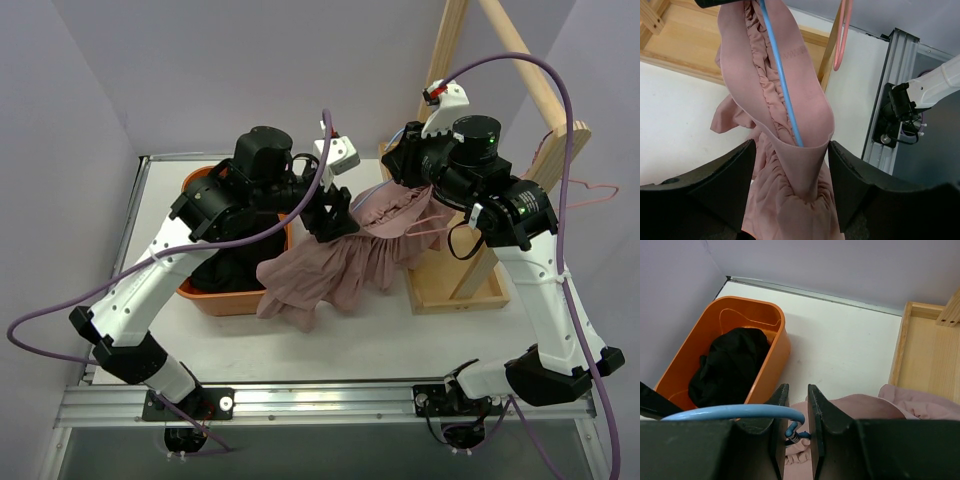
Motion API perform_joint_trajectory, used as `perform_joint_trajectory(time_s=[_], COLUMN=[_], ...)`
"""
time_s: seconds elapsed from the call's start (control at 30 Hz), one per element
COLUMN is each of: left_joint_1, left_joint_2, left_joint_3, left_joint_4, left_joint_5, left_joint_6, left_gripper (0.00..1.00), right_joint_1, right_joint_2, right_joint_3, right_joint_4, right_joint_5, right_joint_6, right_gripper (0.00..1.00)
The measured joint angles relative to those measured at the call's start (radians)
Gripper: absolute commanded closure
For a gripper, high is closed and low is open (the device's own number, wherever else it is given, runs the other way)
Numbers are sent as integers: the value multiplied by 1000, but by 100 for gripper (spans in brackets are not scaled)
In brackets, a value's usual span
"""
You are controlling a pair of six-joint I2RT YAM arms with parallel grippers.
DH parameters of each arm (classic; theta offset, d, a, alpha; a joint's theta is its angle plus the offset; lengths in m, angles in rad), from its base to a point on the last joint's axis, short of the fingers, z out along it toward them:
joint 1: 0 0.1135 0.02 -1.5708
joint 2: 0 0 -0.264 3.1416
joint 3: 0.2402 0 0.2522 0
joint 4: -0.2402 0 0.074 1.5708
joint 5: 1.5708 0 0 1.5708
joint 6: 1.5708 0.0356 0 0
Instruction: Remove the skirt from the hanger
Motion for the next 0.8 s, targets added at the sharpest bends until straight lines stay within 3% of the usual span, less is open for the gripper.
perform_joint_trajectory(time_s=[0.13, 0.23, 0.8], left_joint_1=[0, 0, 0], left_joint_2=[20, 29, 23], left_joint_3=[0, 8, 16], left_joint_4=[-1, -6, -6], left_joint_5=[0, 0, 28], left_joint_6=[0, 0, -1], left_gripper=[49, 57, 65], right_joint_1=[0, 0, 0], right_joint_2=[0, 0, -5], right_joint_3=[0, 0, 0], right_joint_4=[0, 0, 0], right_joint_5=[0, 1, 2], right_joint_6=[0, 0, 0], right_gripper=[100, 100, 100])
